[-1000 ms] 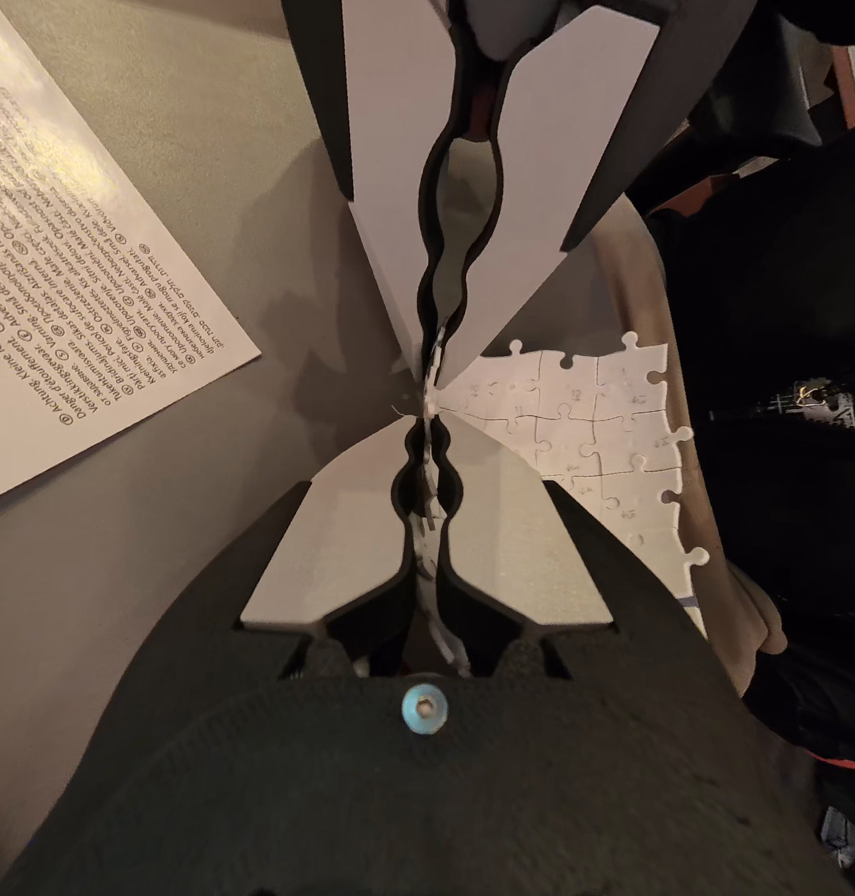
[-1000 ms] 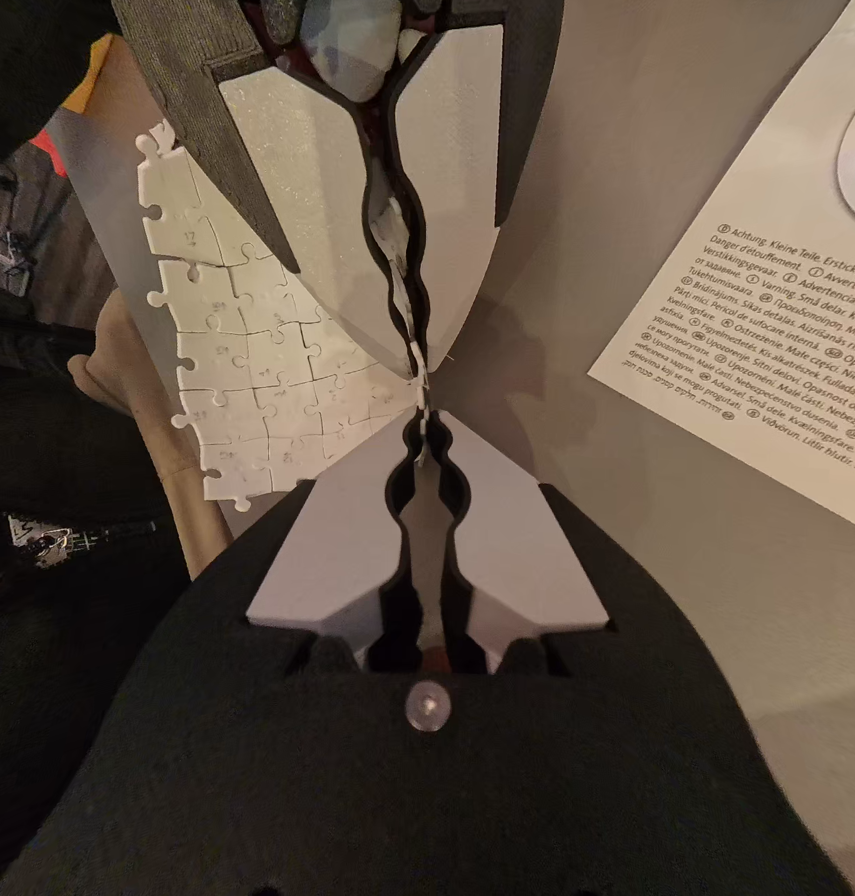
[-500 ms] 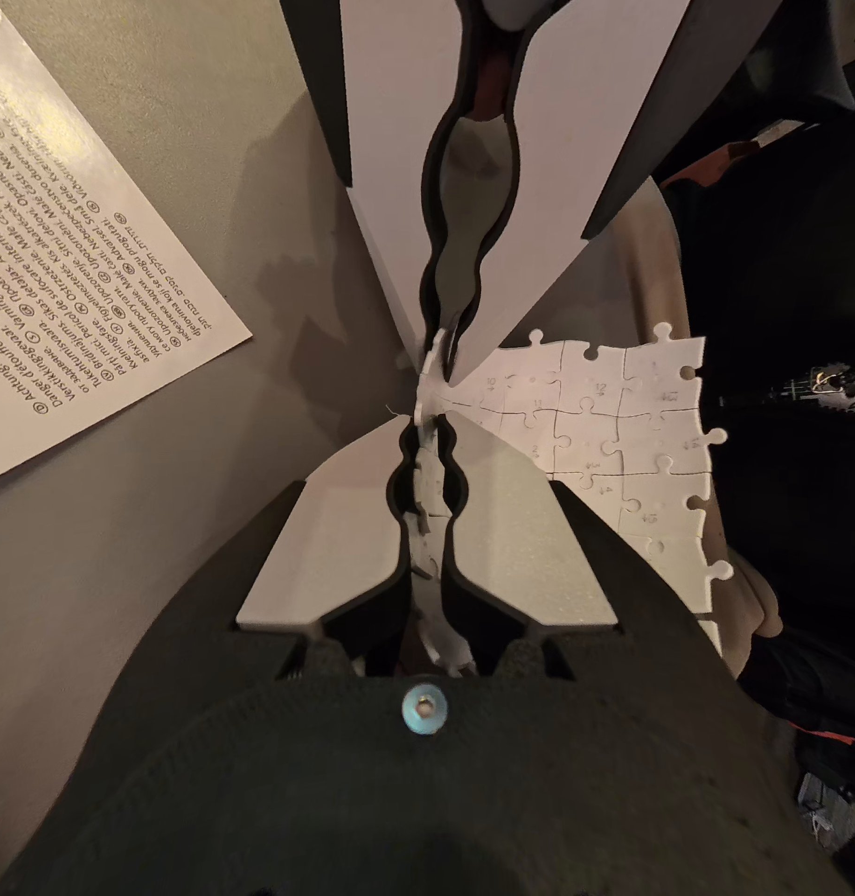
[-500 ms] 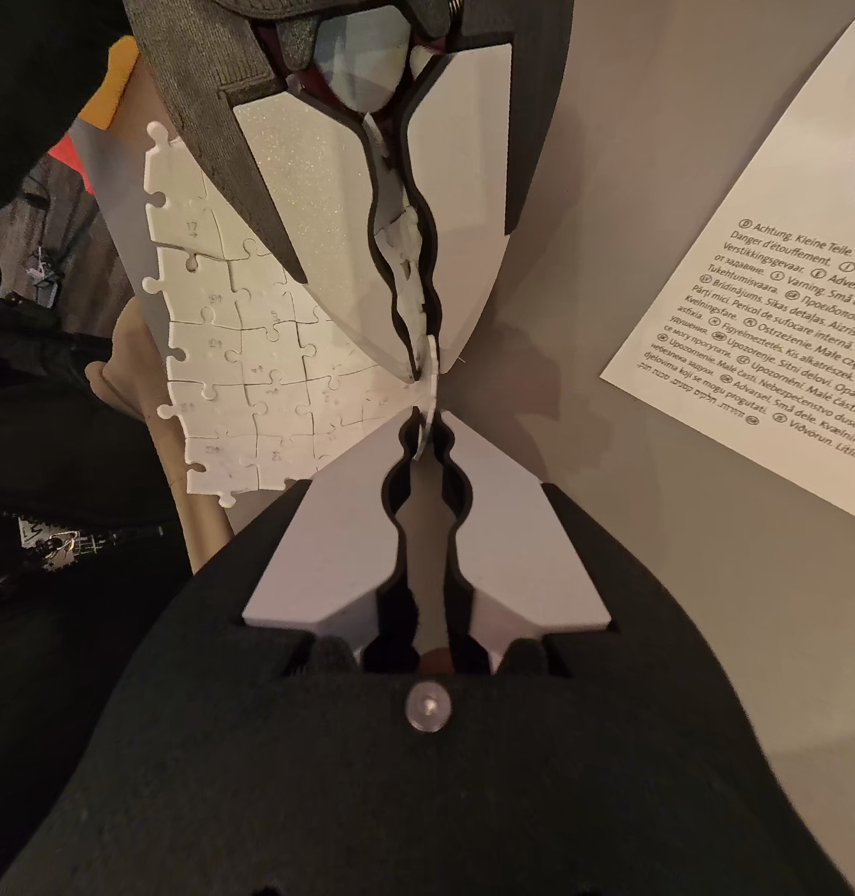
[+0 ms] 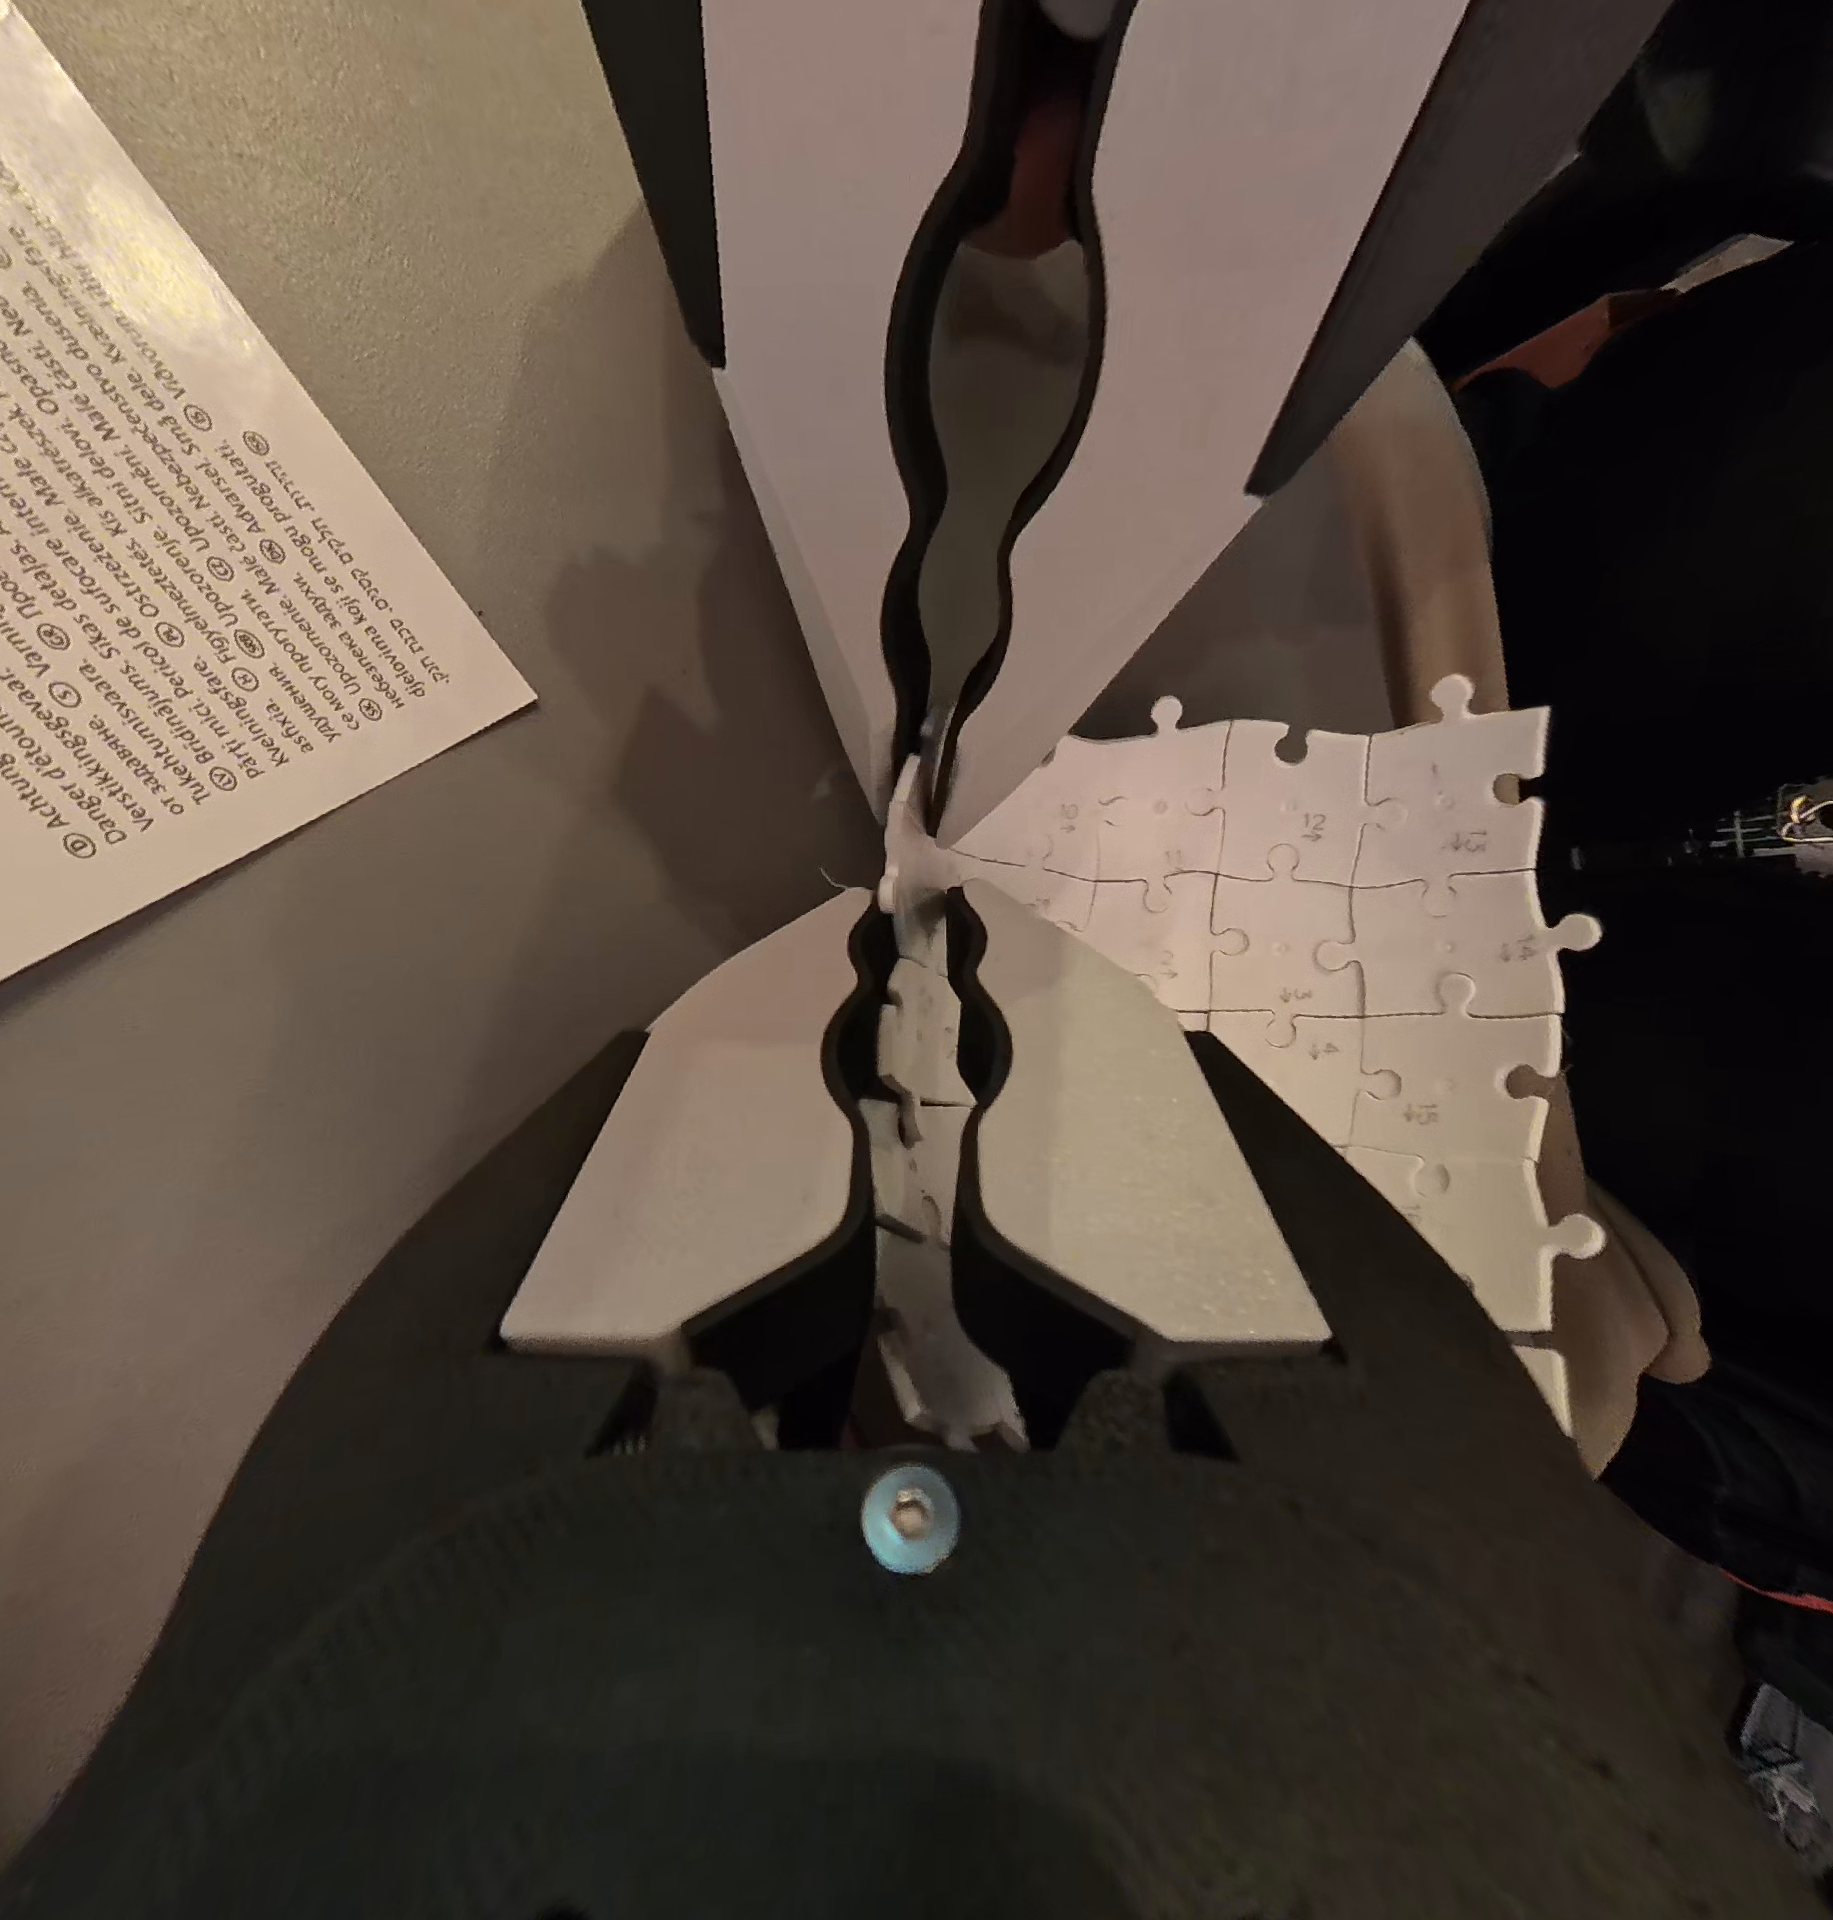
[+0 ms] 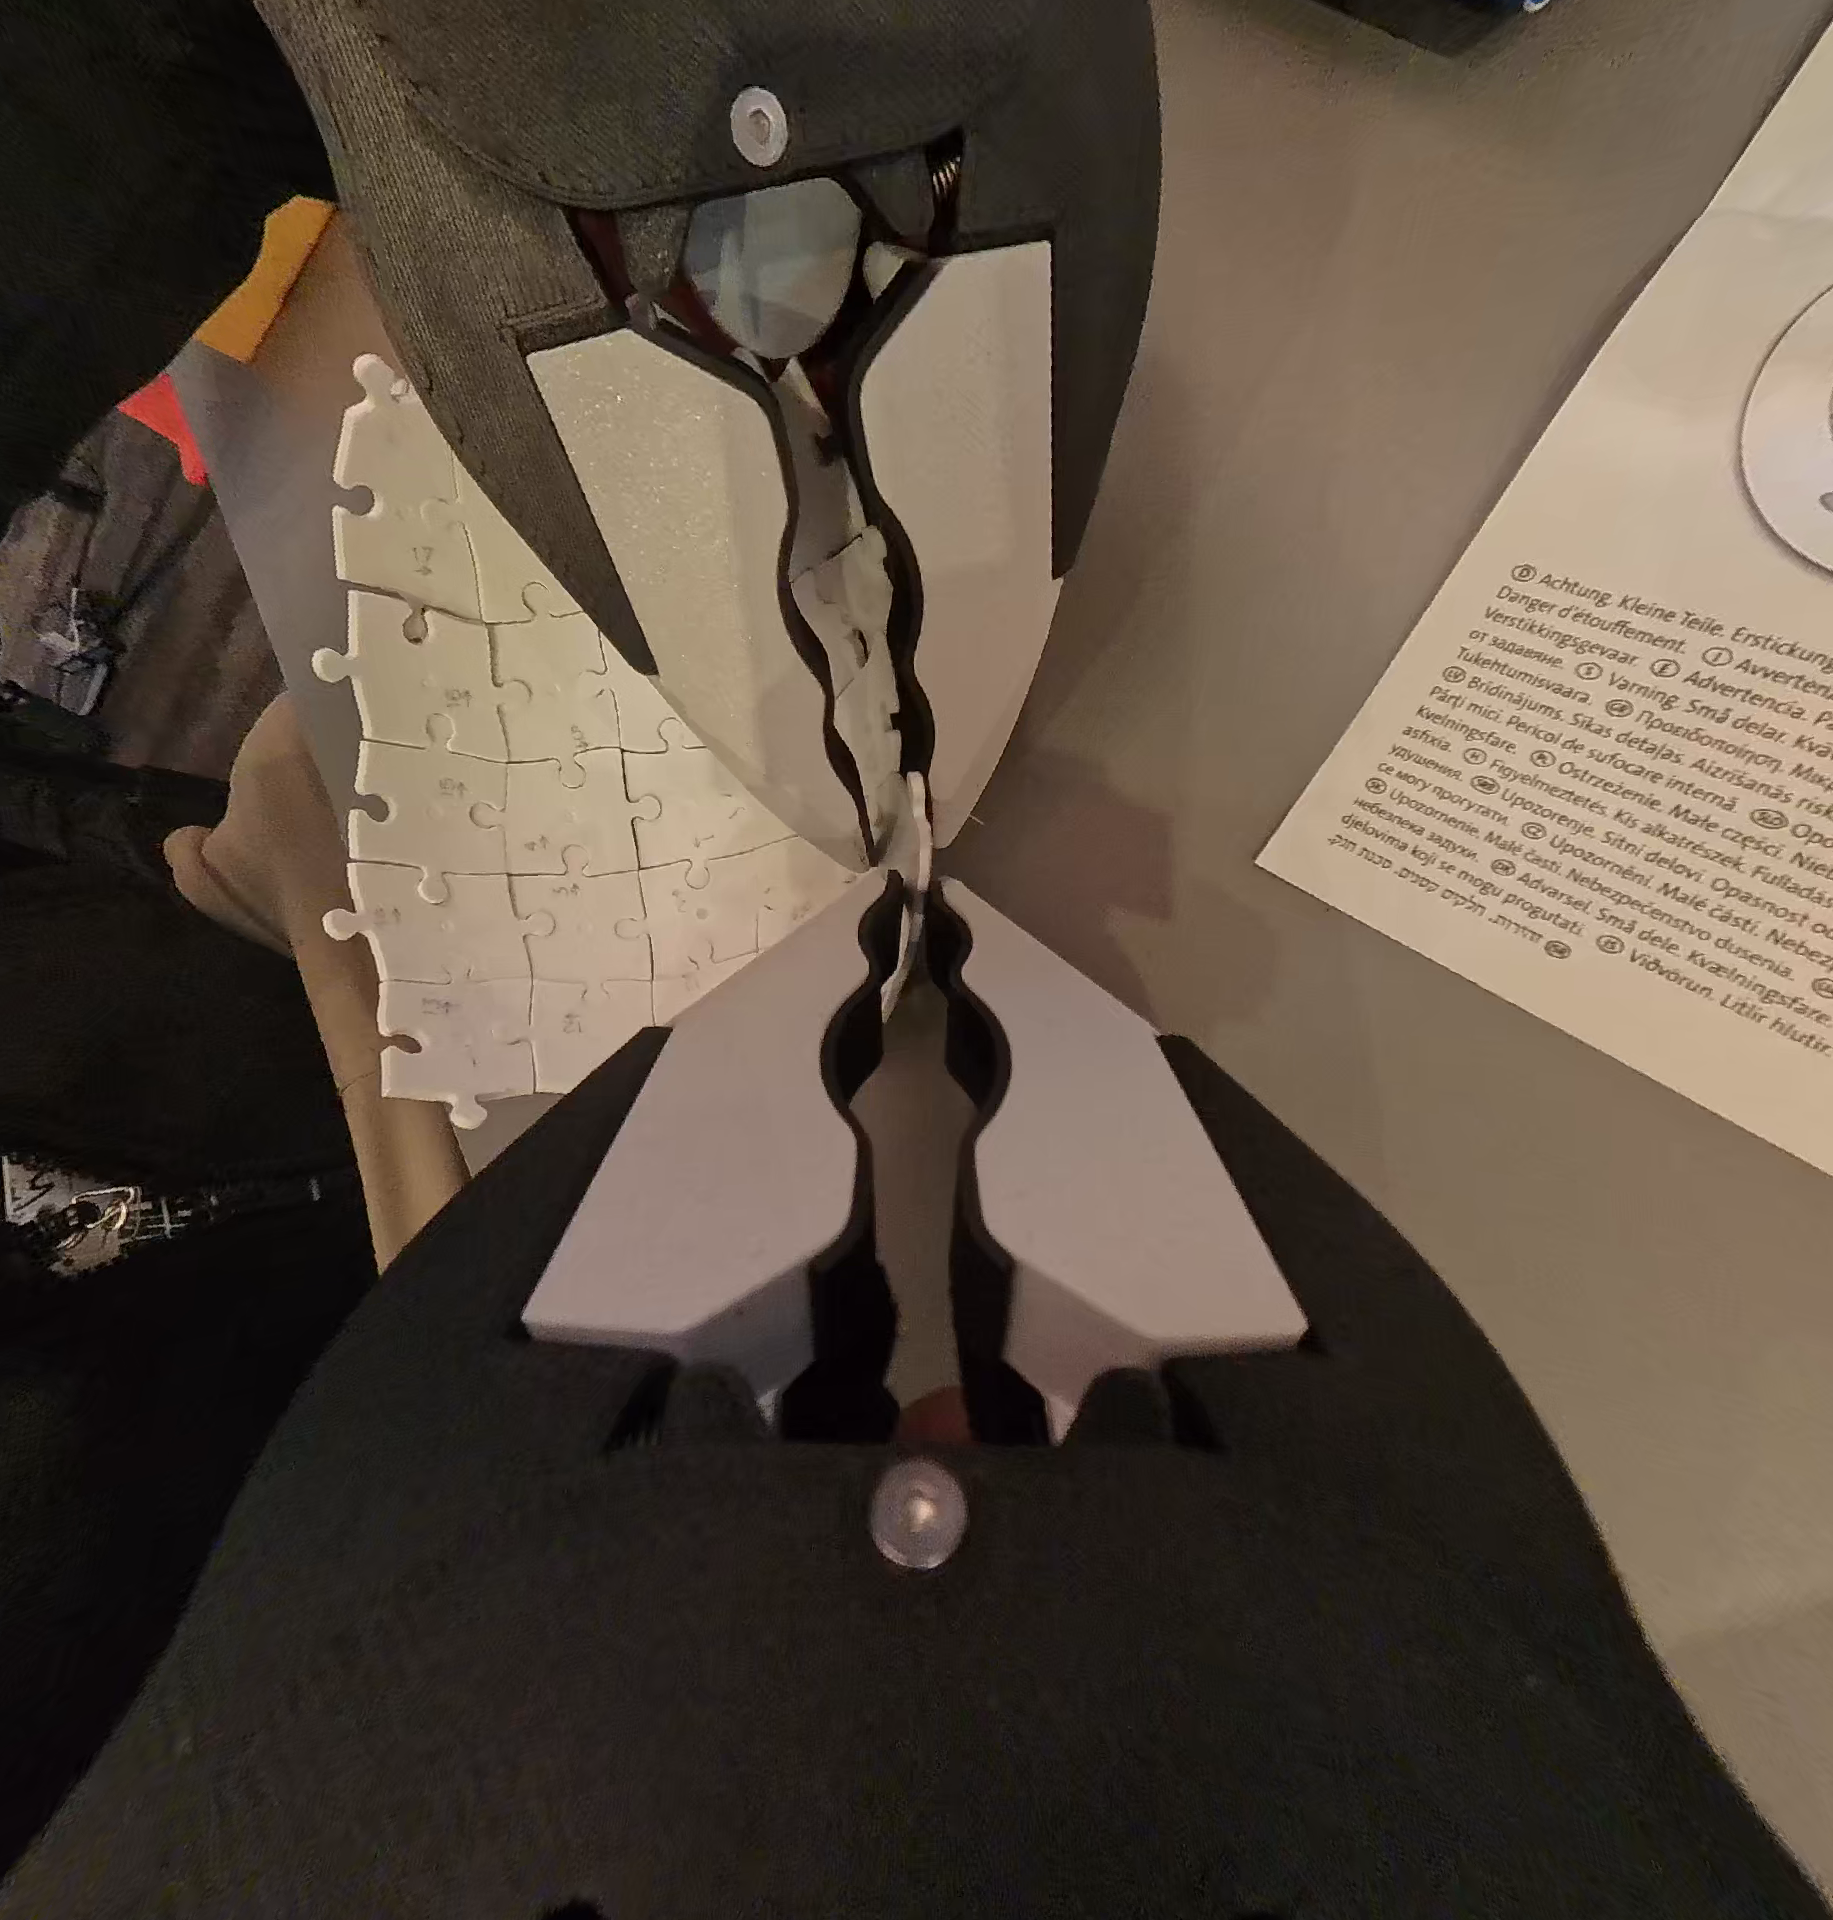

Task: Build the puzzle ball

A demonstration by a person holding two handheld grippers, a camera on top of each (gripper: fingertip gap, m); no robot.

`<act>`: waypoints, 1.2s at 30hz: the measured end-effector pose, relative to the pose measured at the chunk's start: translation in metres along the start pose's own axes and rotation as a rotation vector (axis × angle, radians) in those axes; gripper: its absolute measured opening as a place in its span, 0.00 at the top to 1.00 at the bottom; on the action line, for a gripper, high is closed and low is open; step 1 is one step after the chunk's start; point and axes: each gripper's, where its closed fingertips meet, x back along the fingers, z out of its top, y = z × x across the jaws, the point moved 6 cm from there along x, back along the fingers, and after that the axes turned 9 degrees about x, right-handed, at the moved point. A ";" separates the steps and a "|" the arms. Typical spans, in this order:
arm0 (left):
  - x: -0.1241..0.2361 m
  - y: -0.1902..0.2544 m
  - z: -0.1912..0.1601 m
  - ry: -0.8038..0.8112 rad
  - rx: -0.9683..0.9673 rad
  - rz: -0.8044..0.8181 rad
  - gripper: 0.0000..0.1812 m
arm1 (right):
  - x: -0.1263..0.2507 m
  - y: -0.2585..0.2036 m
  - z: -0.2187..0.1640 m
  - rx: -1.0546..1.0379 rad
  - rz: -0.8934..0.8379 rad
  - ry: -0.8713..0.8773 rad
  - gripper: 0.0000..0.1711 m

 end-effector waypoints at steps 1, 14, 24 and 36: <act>0.000 0.000 0.000 0.000 -0.002 0.007 0.94 | 0.000 0.000 0.000 -0.001 0.001 0.000 0.99; 0.009 0.006 -0.009 0.006 -0.027 0.118 0.87 | -0.002 -0.001 -0.001 -0.021 0.030 0.020 0.99; 0.003 0.012 -0.004 -0.043 -0.091 0.210 0.85 | -0.004 -0.003 -0.002 -0.008 0.019 0.011 0.99; 0.075 0.061 0.004 0.205 -0.147 0.541 0.86 | -0.004 -0.004 -0.006 -0.015 0.011 0.012 0.98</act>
